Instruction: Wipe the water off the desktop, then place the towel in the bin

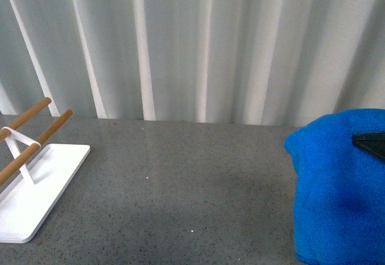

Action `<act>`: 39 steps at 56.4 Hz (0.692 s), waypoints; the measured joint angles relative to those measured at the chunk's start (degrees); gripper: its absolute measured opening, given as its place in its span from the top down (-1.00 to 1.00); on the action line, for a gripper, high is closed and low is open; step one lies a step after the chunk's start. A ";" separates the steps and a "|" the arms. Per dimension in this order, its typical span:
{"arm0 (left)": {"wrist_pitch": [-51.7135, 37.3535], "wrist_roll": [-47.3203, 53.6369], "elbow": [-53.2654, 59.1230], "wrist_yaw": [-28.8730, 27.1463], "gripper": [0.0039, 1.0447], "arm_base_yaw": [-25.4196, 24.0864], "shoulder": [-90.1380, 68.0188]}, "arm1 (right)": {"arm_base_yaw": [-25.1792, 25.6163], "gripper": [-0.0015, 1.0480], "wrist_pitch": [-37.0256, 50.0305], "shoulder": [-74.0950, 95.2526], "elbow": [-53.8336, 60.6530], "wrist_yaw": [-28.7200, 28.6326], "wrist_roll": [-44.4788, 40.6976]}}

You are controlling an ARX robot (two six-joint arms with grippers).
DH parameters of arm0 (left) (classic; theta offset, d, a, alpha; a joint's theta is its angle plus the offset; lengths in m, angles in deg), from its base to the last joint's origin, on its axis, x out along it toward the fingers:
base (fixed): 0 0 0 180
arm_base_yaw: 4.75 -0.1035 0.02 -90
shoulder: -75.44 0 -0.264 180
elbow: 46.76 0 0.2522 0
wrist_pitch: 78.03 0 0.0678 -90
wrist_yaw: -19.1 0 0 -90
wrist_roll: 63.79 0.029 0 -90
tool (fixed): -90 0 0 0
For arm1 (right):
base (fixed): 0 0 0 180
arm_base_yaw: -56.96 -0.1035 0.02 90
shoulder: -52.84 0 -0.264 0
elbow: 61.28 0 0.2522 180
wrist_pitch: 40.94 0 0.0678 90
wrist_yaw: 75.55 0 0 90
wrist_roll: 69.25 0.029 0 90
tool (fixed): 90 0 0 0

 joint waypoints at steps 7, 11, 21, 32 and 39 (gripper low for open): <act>2.82 0.00 0.00 -0.02 0.93 0.00 3.02 | -0.15 0.93 -0.52 -0.07 -0.09 0.28 -0.15; 4.33 0.00 0.00 -0.02 0.93 0.00 4.52 | -0.24 0.93 -0.81 -0.15 -0.20 0.50 -0.20; 7.41 0.00 0.00 0.00 0.93 0.00 7.61 | -0.42 0.93 -1.38 -0.17 -0.33 1.11 -0.26; 10.47 0.00 0.00 0.00 0.93 0.00 10.62 | -1.14 0.93 -1.29 0.37 -1.29 2.03 -0.26; 16.35 0.00 -0.02 -0.02 0.93 0.00 15.30 | -1.73 0.93 -1.22 2.34 -2.99 2.73 -0.26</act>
